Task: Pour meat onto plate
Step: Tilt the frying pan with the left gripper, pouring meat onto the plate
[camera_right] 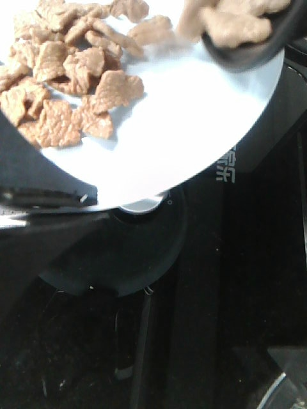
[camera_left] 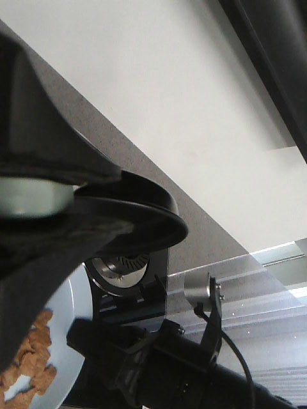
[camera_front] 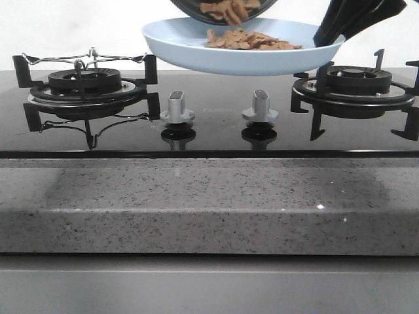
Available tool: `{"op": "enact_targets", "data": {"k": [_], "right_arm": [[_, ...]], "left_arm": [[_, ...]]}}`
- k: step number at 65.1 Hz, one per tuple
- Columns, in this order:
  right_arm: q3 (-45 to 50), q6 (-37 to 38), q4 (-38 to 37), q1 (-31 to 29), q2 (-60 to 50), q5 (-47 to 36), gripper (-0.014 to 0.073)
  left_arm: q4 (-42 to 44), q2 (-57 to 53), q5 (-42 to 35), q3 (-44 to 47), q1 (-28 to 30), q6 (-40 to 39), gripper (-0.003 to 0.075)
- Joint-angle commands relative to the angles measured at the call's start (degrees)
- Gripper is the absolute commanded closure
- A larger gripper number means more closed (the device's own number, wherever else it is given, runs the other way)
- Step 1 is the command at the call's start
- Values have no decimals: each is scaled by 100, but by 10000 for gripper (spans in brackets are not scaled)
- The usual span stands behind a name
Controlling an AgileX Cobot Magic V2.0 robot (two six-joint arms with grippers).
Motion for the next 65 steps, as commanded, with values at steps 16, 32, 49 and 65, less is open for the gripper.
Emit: {"op": "enact_targets", "data": {"k": [16,32,49,65], "right_arm": [[-145,-18,199,-30,-219,-262,663],[-145,-18,199,-30,-219,-262,663],[-145,-18,199,-30,-219,-262,663],[-145,-18,199,-30,-219,-262,663]], "left_arm": [[-401,-323,-91,-207,-82,423,741],[-401,-466,21,-207,-82,475,741],[-414,-466,-168,-207,-82,362,741],[-882,-469,-854,-207,583,-1161,741]]}}
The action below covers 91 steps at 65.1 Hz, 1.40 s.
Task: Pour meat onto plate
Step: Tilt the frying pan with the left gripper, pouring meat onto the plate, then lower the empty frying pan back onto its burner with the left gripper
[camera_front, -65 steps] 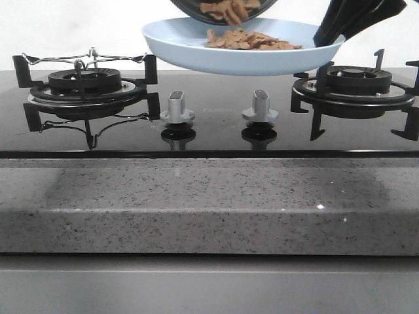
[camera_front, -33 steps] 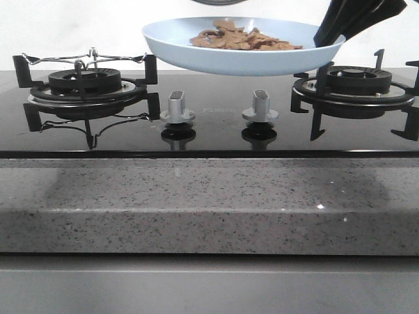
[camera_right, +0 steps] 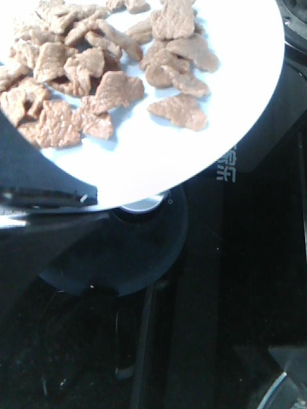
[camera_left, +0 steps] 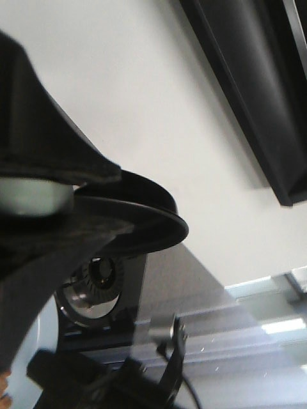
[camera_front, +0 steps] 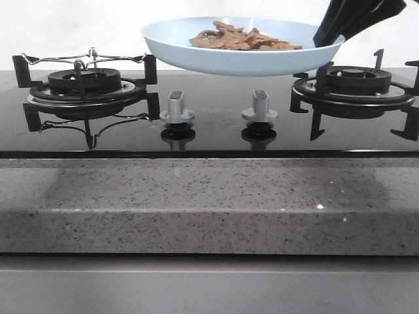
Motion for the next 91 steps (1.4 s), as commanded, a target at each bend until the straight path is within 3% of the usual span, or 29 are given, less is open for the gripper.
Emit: {"op": "enact_targets", "data": {"k": [1,11,20,36,48,71,91], "right_arm": [[-145,-18,199,-30,-219,-262,663],[-145,-18,199,-30,-219,-262,663],[-145,-18,199,-30,-219,-262,663],[-145,-18,199,-30,-219,-262,663],[-145,-18,199,-30,-219,-262,663],[-145,-18,199,-30,-219,-262,663],[-145,-18,199,-30,-219,-262,663]], "left_arm": [[-606,-193,-411,-207,378,-684,741],[-1093,-48,-439,-207,1297,-2179,741],[-1604,323,6,-207,2179,-3363,741],[-2656,1299,1187,-207,3123,-3883,741],[-2854,1977,1697,-207,3336,-4091,741],[-2892,2498,1747,-207,3470,-4152,741],[-2313,2540,1865,-194,3621,-4554,741]]}}
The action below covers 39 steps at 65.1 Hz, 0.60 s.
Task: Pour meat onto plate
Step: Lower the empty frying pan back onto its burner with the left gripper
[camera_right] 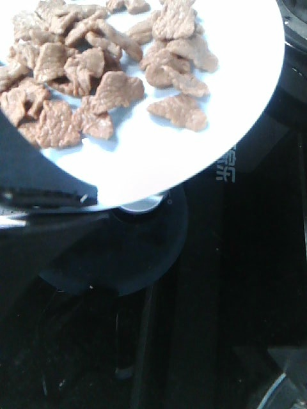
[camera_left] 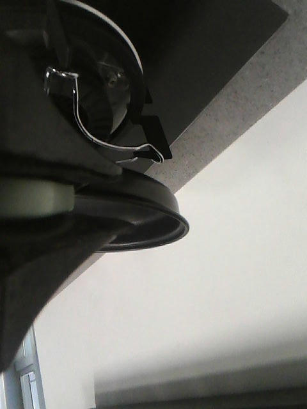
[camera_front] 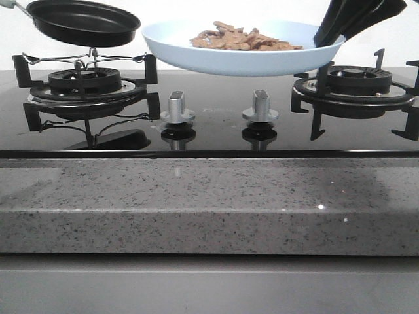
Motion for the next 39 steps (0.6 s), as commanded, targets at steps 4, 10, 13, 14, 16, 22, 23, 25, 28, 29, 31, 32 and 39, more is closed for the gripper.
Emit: {"op": "enact_targets", "data": {"k": [4,10,13,14,16,22,23,25,28,29,31,32,39], "right_arm": [[-145,-18,199,-30,-219,-262,663],[-145,-18,199,-30,-219,-262,663],[-145,-18,199,-30,-219,-262,663],[-145,-18,199,-30,-219,-262,663],[-145,-18,199,-30,-219,-262,663],[-145,-18,199,-30,-219,-262,663],[-145,-18,199,-30,-219,-262,663],[-145,-18,199,-30,-219,-262,663],[-145,-18,199,-30,-219,-262,663],[-145,-18,199,-30,-219,-262,663],[-145,-18,199,-30,-219,-262,663],[-145,-18,199,-30,-219,-262,663],[-145,-18,199,-30,-219,-262,663]], "left_arm": [[-155,-290,407,-194,15,-172,741],[-146,-290,407,-194,15,-244,741],[-107,-290,395,-194,15,-268,741],[-106,-282,395,-194,15,-280,741],[-106,-267,408,-194,15,-289,741],[-106,-203,382,-194,15,-317,741],[-98,-182,382,-194,17,-317,741],[-108,-170,382,-194,30,-334,741],[-108,-143,395,-194,39,-390,741],[-108,-131,395,-194,39,-391,741],[-120,-117,334,-194,53,-391,741],[-120,-105,293,-194,53,-407,741],[-96,-94,294,-194,63,-446,741]]}}
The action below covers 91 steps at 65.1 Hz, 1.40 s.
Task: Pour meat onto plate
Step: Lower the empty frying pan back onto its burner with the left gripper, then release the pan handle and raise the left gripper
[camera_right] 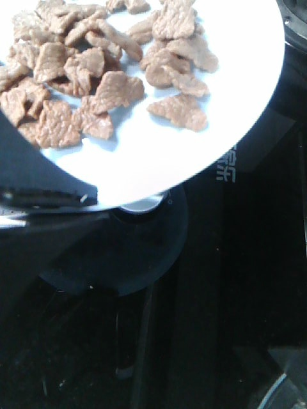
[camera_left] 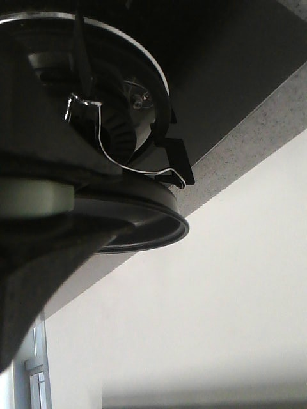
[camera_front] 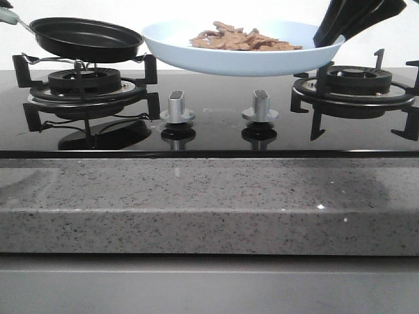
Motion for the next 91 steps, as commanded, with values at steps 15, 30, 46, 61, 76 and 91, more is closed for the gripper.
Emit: {"op": "enact_targets", "data": {"k": [15,30,46,61,76,91], "right_arm": [[-154,-18,199,-30,-219,-262,663],[-154,-18,199,-30,-219,-262,663],[-154,-18,199,-30,-219,-262,663],[-154,-18,199,-30,-219,-262,663],[-154,-18,199,-30,-219,-262,663],[-154,-18,199,-30,-219,-262,663]], "left_arm": [[-358,-262,93,-194,65,-85,741],[12,-262,115,-194,73,-85,735],[97,-262,210,-194,73,-57,440],[708,-273,193,-373,182,-48,276],[2092,-465,388,-907,467,-317,276],[4457,-1126,227,-1369,500,-1300,277]]}}
